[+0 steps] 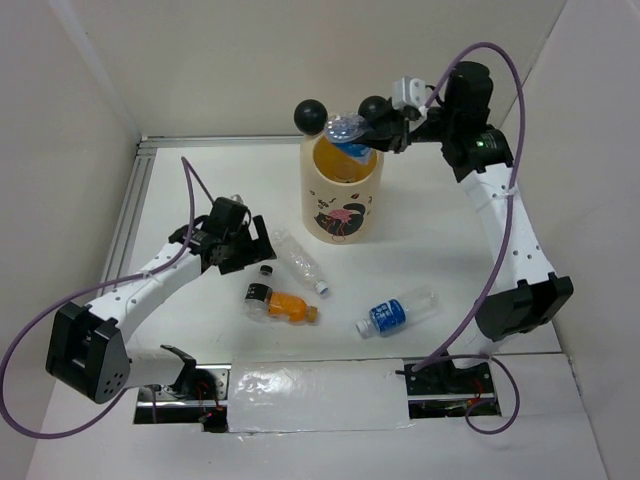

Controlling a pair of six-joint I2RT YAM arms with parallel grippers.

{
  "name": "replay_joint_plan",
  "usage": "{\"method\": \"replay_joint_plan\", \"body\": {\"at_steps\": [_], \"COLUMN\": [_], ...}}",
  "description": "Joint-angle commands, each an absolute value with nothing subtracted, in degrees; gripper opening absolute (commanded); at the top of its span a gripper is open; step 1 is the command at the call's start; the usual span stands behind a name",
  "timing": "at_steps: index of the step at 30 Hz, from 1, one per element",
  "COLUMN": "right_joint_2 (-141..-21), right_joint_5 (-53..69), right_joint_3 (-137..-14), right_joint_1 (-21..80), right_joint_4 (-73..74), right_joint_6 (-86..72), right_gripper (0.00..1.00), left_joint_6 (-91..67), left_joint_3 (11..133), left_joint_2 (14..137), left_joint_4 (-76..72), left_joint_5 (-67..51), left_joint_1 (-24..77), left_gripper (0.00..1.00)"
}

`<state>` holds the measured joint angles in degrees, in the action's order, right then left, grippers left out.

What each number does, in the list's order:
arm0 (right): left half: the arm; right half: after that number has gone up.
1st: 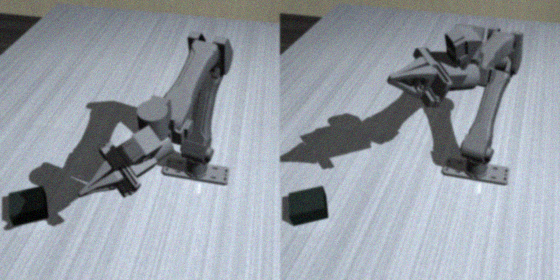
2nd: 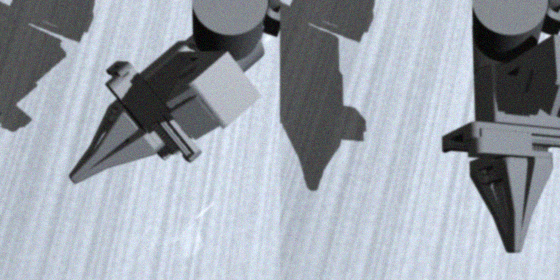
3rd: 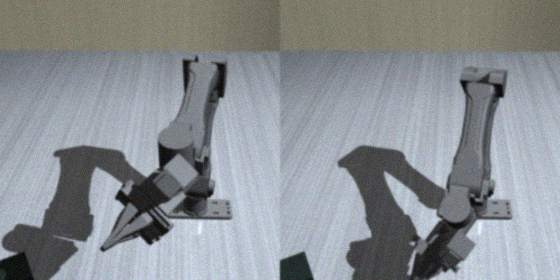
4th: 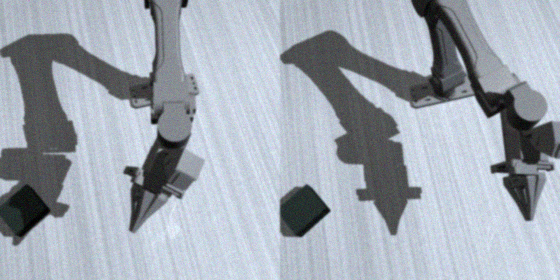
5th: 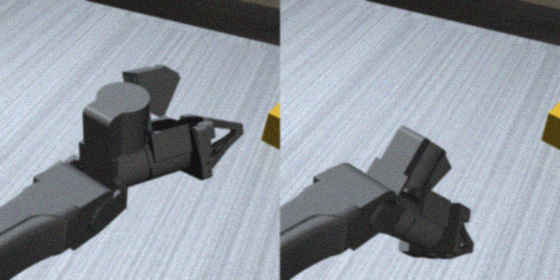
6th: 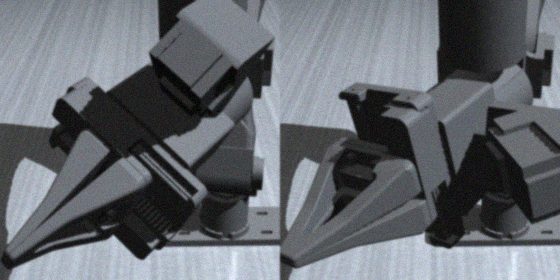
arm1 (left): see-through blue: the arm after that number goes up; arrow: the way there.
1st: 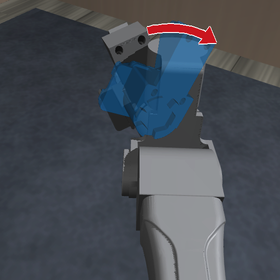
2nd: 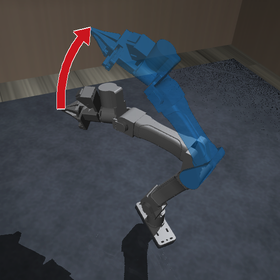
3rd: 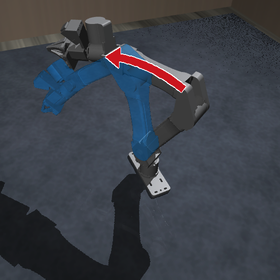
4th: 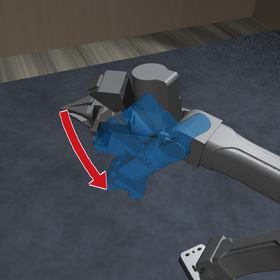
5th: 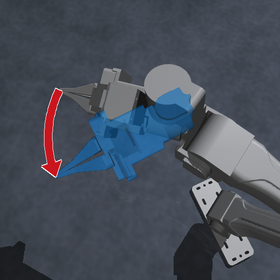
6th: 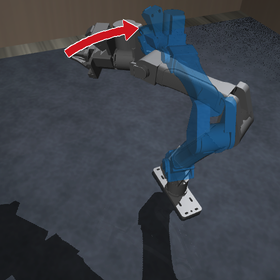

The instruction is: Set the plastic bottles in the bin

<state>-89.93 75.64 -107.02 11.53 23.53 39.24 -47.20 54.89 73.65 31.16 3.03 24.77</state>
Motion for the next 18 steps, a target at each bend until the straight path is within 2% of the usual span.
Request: {"method": "replay_joint_plan", "body": {"at_steps": [1, 6, 7, 9, 11, 12, 13, 16, 18], "right_joint_2": [-91.66, -94.56, -94.57, -96.23, -97.99, -98.52, -98.53, -99.84, -99.32], "right_joint_5": [76.99, 75.59, 74.63, 74.09, 75.49, 75.50, 75.50, 77.16, 78.65], "right_joint_3": [-111.62, -108.82, -107.85, -104.78, -103.28, -102.49, -102.48, -103.35, -105.98], "right_joint_1": [16.16, 18.98, 18.98, 17.42, 14.52, 13.81, 13.10, 10.99, 10.99], "right_joint_4": [20.92, 18.98, 18.38, 18.37, 19.50, 20.03, 20.82, 25.12, 29.08], "right_joint_6": [38.94, 40.42, 40.43, 42.80, 45.42, 45.44, 46.66, 49.48, 49.48], "right_gripper": [0.04, 0.03, 0.11, 0.19, 0.53, 0.68, 0.77, 0.99, 0.99], "left_joint_6": [-43.95, -42.01, -42.01, -41.40, -41.40, -41.40, -41.40, -40.26, -40.25], "left_joint_3": [53.01, 52.38, 51.86, 51.86, 51.33, 51.33, 50.72, 50.71, 51.84], "left_joint_2": [70.67, 71.19, 71.89, 72.59, 73.30, 74.08, 74.96, 76.98, 79.97], "left_joint_4": [31.82, 31.82, 31.12, 29.71, 27.60, 26.99, 26.11, 24.17, 25.13], "left_joint_5": [-0.18, 0.88, 0.88, 1.49, 2.02, 2.02, 2.02, 2.54, 3.94], "left_joint_1": [24.79, 25.40, 26.01, 26.62, 26.63, 27.15, 27.16, 27.16, 28.47], "left_gripper": [1.00, 1.00, 1.00, 1.00, 1.00, 1.00, 1.00, 1.00, 1.00]}}
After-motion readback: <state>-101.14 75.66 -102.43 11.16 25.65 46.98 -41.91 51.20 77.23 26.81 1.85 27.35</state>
